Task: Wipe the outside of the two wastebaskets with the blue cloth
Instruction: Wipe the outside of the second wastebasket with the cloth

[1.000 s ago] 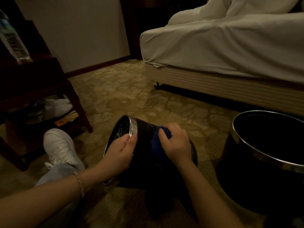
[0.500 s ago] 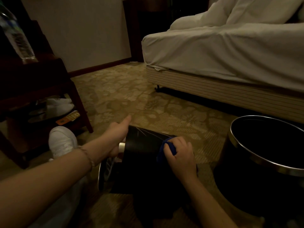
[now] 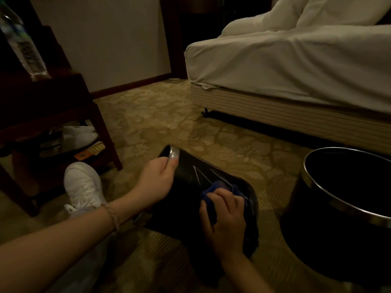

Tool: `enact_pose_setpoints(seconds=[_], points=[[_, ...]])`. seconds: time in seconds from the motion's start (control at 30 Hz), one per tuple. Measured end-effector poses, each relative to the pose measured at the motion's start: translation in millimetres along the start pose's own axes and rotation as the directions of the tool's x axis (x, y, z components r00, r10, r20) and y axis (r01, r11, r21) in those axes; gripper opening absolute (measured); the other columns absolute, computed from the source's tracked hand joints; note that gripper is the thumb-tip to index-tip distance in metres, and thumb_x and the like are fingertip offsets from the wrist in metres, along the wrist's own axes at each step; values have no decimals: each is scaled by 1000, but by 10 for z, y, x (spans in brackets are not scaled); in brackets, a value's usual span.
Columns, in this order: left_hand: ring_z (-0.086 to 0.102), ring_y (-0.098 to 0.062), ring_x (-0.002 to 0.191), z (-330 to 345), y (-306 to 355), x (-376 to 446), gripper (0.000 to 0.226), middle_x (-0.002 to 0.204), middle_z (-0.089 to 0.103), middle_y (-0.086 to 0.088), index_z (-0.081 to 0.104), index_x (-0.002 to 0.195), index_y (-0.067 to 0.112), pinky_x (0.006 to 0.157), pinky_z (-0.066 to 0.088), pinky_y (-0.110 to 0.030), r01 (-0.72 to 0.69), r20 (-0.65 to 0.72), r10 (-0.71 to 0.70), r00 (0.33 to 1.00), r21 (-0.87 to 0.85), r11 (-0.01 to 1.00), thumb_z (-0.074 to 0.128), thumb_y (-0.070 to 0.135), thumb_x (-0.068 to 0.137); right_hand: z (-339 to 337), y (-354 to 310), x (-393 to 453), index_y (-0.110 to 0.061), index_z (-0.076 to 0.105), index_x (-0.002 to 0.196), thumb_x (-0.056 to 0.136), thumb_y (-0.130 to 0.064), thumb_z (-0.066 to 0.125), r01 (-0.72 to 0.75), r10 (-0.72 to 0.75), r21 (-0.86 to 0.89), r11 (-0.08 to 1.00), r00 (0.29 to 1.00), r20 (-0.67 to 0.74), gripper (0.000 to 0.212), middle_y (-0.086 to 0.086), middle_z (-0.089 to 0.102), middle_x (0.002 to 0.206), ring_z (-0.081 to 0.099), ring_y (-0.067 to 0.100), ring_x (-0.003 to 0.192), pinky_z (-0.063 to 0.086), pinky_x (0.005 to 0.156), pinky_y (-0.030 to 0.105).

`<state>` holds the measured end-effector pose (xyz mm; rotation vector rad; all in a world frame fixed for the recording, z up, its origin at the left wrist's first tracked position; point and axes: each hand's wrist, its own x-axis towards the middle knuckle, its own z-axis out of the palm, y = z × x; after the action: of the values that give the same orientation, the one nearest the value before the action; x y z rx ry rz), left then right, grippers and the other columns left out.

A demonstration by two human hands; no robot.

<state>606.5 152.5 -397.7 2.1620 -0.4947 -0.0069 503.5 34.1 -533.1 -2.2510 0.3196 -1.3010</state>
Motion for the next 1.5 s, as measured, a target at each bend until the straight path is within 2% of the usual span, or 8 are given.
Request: enact_pose_setpoints(seconds=[0.1,0.23,0.47,0.63,0.87,1.03,1.2,1.5], points=[[50,-1,46,66,8,-119,37,57,55,3,57,67,16,43,36,-14,-110,39,109,993,26,994,47,28,100,12,-91,-11,-19,63,105,94,-37,57,49,-50,-15,999,997,-58,22,1,64,109,53,24,92,50,69,36],[60,-24,62,147,-28,-190,36,71,65,-9,63,80,9,56,46,-38,-85,75,88,993,-38,996,44,33,100,-17,-215,91,-17,64,106,96,-38,55,120,-120,4,993,992,-32,24,2,64,112,53,24,92,49,70,35],[63,-30,68,189,-11,-148,40,74,67,-14,63,81,6,65,51,-49,-103,54,103,993,4,995,43,35,101,31,-134,177,-20,60,113,97,-36,57,228,-229,-20,973,972,-60,23,4,65,113,55,26,91,48,69,31],[60,-11,55,53,-80,-85,40,71,66,-10,64,81,8,49,46,-24,-42,84,44,996,-19,999,41,33,102,-96,354,135,-21,66,99,94,-39,49,-83,84,-62,995,996,13,26,-3,64,108,56,25,90,38,74,25],[59,-22,59,214,-28,-151,45,68,63,-8,62,79,7,57,47,-37,-12,97,17,995,-54,998,40,40,100,-240,631,189,-17,61,87,90,-41,41,-378,379,-17,925,925,14,32,-7,53,91,56,27,86,42,79,35],[63,-20,64,304,65,-235,43,70,66,-7,63,77,10,60,49,-39,-105,63,106,992,-31,994,41,37,101,-205,24,369,-26,62,96,92,-45,43,-216,211,47,975,973,95,28,-9,58,101,52,18,92,30,78,8],[58,-11,59,280,48,-266,46,68,65,-2,64,75,10,61,46,-35,-187,56,186,981,-1,982,37,34,103,-158,-288,511,-26,64,101,96,-43,49,-19,7,105,994,993,119,23,-12,59,105,47,13,90,41,69,21],[60,0,56,-75,-245,-225,42,63,67,11,62,73,19,50,41,-10,-76,59,78,995,-37,996,34,29,103,-201,472,401,-32,48,84,93,-40,48,-330,351,-122,936,905,242,13,-12,52,97,47,20,93,41,73,34]])
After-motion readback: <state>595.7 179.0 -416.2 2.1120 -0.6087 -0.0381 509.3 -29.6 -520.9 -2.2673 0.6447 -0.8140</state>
